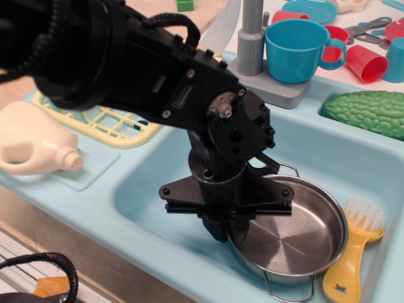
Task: Put pot or pan from sink into drying rack
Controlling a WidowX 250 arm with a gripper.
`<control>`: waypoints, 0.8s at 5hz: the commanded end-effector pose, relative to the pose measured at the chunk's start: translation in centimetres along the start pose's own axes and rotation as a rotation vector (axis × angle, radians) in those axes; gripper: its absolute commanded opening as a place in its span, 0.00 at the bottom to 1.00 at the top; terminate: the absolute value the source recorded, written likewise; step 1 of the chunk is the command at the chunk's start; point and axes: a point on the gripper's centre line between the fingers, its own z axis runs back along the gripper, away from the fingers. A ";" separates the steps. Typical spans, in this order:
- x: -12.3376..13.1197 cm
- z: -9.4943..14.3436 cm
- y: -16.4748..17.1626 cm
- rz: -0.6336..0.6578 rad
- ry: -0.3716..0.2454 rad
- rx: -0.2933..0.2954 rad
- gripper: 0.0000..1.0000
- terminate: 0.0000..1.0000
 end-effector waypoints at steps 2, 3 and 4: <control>2.0 4.6 -0.4 -0.025 -0.105 0.070 0.00 0.00; 4.2 7.4 1.5 -0.017 -0.149 0.125 0.00 0.00; 6.6 9.5 4.5 0.013 -0.214 0.139 0.00 0.00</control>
